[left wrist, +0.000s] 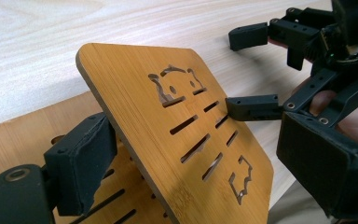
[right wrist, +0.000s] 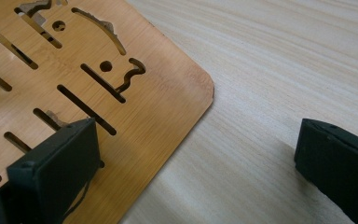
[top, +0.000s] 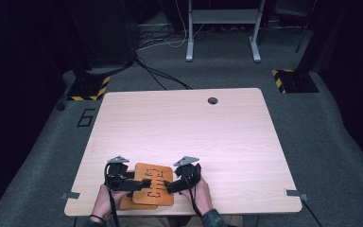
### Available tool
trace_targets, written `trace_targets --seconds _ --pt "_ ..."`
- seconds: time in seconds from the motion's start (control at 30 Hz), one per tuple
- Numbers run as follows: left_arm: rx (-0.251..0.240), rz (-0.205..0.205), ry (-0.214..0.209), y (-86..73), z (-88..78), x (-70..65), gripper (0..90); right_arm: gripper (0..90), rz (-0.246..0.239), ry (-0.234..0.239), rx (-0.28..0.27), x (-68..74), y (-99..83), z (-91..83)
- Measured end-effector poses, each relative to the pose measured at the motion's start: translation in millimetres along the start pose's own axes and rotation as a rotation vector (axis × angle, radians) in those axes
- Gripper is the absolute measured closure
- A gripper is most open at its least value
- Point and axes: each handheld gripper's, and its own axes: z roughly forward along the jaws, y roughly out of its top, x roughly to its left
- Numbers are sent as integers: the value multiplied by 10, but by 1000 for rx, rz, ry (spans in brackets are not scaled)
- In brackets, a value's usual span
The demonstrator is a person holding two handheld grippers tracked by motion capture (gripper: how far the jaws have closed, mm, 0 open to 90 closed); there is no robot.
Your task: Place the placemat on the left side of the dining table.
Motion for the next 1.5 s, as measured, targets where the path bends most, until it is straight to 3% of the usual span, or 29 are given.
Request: trace_targets --seconds 0.8,1.13,1.2,1.5 --pt "3 1 -54 201 -67 -162 165 0 47 12 -24 -85 -33 -48" --pt "3 10 -59 303 -51 -276 190 0 76 14 -33 -119 -48 -72" --pt "0 7 -67 326 -60 -295 205 0 75 -3 -31 -118 -52 -75" --pt "14 17 -52 459 -46 -429 250 0 90 -10 -46 -151 -67 -90"
